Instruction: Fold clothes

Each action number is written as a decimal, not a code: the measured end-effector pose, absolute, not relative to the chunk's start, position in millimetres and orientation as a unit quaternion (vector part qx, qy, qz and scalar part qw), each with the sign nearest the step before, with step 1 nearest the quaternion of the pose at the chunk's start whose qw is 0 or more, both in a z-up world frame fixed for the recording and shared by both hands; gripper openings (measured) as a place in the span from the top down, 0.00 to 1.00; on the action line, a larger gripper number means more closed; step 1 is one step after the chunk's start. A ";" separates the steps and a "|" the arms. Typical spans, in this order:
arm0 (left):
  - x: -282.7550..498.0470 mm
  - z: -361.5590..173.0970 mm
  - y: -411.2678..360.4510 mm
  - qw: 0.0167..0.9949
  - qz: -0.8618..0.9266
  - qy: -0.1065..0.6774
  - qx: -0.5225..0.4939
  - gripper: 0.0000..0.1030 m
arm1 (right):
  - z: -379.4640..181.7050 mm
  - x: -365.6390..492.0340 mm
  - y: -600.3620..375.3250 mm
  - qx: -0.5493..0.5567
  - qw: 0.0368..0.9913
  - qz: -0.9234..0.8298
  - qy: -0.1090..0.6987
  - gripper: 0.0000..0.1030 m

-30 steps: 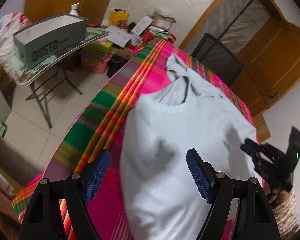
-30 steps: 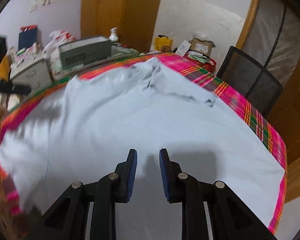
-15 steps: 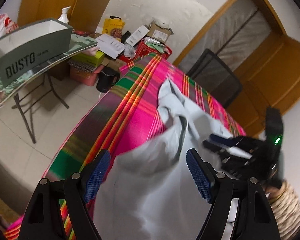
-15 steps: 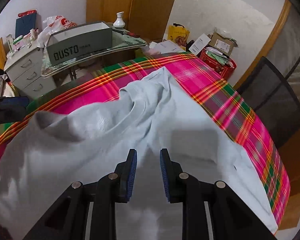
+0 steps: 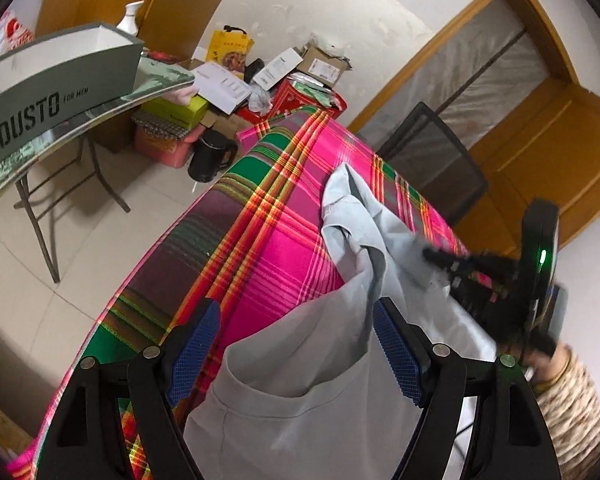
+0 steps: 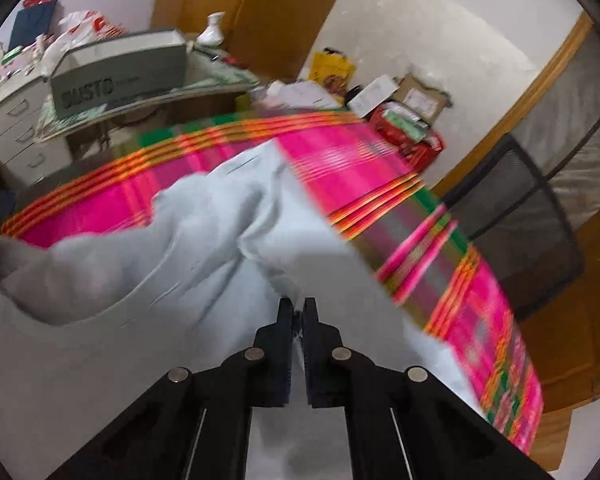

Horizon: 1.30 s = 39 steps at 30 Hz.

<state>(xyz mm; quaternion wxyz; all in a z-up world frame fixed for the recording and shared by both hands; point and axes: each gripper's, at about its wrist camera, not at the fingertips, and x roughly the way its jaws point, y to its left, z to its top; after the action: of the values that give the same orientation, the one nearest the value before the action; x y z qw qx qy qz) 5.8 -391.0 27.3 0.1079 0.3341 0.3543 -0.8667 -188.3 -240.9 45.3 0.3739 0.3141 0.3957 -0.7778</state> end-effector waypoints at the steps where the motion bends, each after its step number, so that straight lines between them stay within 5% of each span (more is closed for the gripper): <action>1: 5.5 27.5 -389.5 0.103 -0.868 0.352 0.335 0.22 | 49.1 -196.6 -241.6 0.309 0.365 -0.786 0.392 0.96; 12: -4.7 18.3 -380.5 0.096 -0.868 0.332 0.356 0.22 | 52.2 -304.8 -260.5 0.285 0.237 -0.862 0.345 0.95; 22: -7.6 12.6 -372.5 0.092 -0.871 0.315 0.366 0.22 | 10.1 -343.1 -295.9 0.305 0.210 -0.845 0.385 0.95; 33: 1.4 22.8 -375.0 0.087 -0.872 0.325 0.355 0.22 | 44.6 -294.0 -279.6 0.350 0.336 -0.840 0.241 0.89; 39: 38.4 32.0 -374.6 0.110 -0.874 0.312 0.356 0.23 | 56.3 -216.4 -305.4 0.367 0.499 -0.726 0.300 0.75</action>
<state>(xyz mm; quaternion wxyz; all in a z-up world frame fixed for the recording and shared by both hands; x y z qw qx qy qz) 38.4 -374.6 32.0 0.1097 0.3565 0.3125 -0.8736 -216.4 -305.4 56.3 0.4987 0.3673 0.3000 -0.7255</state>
